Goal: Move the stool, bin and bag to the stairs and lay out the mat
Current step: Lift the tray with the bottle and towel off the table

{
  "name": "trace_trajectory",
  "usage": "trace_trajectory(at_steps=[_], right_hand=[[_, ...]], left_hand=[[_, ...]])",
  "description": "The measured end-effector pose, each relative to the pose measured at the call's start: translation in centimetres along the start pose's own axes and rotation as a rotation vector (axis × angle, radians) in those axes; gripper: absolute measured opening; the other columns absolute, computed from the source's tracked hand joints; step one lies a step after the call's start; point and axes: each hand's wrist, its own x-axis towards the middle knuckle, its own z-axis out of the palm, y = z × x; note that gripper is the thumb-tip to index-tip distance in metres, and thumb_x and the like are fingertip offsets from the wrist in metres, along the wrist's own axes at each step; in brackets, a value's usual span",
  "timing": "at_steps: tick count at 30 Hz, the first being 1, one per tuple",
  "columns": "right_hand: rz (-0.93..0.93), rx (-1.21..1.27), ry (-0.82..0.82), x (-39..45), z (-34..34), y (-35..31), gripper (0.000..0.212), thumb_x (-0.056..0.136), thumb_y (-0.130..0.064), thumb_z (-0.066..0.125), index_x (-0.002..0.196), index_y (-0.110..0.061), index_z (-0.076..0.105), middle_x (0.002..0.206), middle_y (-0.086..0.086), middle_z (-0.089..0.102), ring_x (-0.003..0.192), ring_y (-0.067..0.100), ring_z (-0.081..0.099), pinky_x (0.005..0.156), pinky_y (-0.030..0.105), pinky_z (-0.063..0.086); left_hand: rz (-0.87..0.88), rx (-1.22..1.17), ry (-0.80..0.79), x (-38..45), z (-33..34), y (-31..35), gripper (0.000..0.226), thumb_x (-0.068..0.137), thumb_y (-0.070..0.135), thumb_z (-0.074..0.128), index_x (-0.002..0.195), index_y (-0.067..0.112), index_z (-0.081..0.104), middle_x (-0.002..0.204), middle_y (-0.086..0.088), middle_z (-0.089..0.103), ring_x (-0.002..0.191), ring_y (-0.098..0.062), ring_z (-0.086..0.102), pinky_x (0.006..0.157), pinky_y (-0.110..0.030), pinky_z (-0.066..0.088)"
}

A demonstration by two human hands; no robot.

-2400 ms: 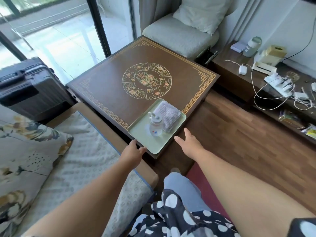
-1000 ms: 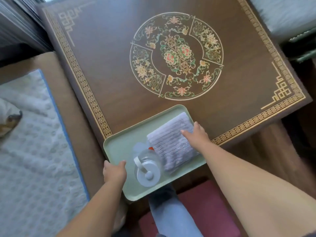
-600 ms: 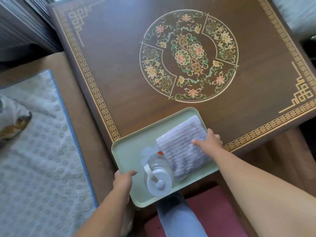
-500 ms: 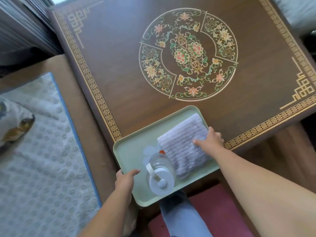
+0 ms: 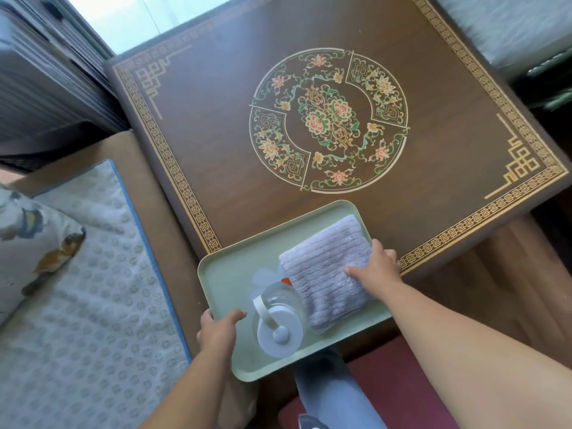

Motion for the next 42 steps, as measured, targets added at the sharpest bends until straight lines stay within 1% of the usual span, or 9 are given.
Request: trace_trajectory(at_steps=[10,14,18,22,27,31,36,40,42], right_hand=[[0.045,0.08,0.142,-10.4,-1.6,0.7,0.1,0.073,-0.05,0.079,0.149,-0.013,0.025,0.145,0.018,0.033,0.134,0.037,0.031,0.113,0.046,0.031],[0.117,0.165,0.211,-16.8,-0.4,2.1,0.089,0.072,-0.052,0.079,0.141,-0.013,0.037,0.138,0.017,0.038,0.128,0.036,0.036,0.107,0.044,0.038],[0.191,0.278,0.292,-24.3,1.8,4.1,0.084,0.068,-0.055,0.08,0.131,-0.014,0.044,0.134,0.017,0.041,0.126,0.037,0.039,0.106,0.046,0.039],[0.25,0.409,0.342,-31.0,4.9,6.8,0.082,0.064,-0.055,0.082,0.126,-0.014,0.046,0.13,0.015,0.04,0.123,0.037,0.043,0.104,0.042,0.04],[0.325,0.515,0.39,-38.2,7.8,10.8,0.084,0.064,-0.054,0.082,0.127,-0.014,0.044,0.13,0.013,0.04,0.123,0.034,0.044,0.102,0.042,0.041],[0.394,0.542,0.422,-42.8,9.9,14.7,0.09,0.063,-0.06,0.079,0.134,-0.018,0.041,0.135,0.012,0.039,0.131,0.032,0.034,0.105,0.045,0.039],[0.491,0.627,0.433,-48.0,13.9,20.1,0.097,0.066,-0.059,0.078,0.141,-0.016,0.035,0.141,0.013,0.037,0.135,0.034,0.031,0.107,0.049,0.037],[0.565,0.694,0.434,-52.5,17.9,25.1,0.099,0.064,-0.06,0.079,0.142,-0.017,0.033,0.141,0.015,0.038,0.133,0.035,0.035,0.104,0.047,0.039],[0.578,0.724,0.425,-54.9,19.9,28.3,0.101,0.064,-0.06,0.079,0.142,-0.017,0.033,0.141,0.016,0.038,0.131,0.036,0.038,0.103,0.047,0.04]], left_hand=[[0.176,0.069,-0.017,-5.1,-6.4,1.0,0.08,0.044,0.043,0.073,0.12,0.032,0.051,0.112,-0.007,0.061,0.087,-0.031,0.065,0.077,-0.05,0.058],[0.313,0.124,-0.021,-7.4,-9.8,1.1,0.081,0.041,0.046,0.07,0.118,0.035,0.05,0.106,-0.004,0.064,0.086,-0.03,0.065,0.08,-0.05,0.057],[0.416,0.213,-0.089,-11.2,-13.9,0.3,0.075,0.057,0.038,0.071,0.128,0.031,0.047,0.121,-0.011,0.051,0.09,-0.027,0.059,0.078,-0.042,0.053],[0.531,0.297,-0.142,-13.4,-17.2,-1.2,0.081,0.048,0.041,0.068,0.126,0.03,0.048,0.12,-0.012,0.054,0.085,-0.025,0.06,0.077,-0.04,0.054],[0.592,0.393,-0.175,-16.4,-18.9,-5.0,0.069,0.05,0.041,0.068,0.116,0.032,0.051,0.118,-0.013,0.053,0.089,-0.03,0.061,0.082,-0.043,0.055],[0.613,0.472,-0.181,-18.2,-19.1,-8.6,0.07,0.058,0.039,0.074,0.124,0.031,0.052,0.12,-0.016,0.051,0.088,-0.031,0.057,0.083,-0.043,0.054],[0.657,0.564,-0.231,-19.4,-18.3,-13.6,0.076,0.047,0.049,0.071,0.118,0.037,0.048,0.116,-0.011,0.057,0.085,-0.033,0.064,0.083,-0.048,0.055],[0.728,0.662,-0.231,-21.4,-18.5,-19.3,0.078,0.057,0.047,0.072,0.13,0.033,0.047,0.121,-0.013,0.055,0.09,-0.032,0.06,0.08,-0.041,0.053],[0.756,0.681,-0.246,-22.7,-18.6,-22.9,0.075,0.058,0.045,0.071,0.127,0.029,0.051,0.119,-0.014,0.056,0.088,-0.032,0.061,0.076,-0.039,0.051]])
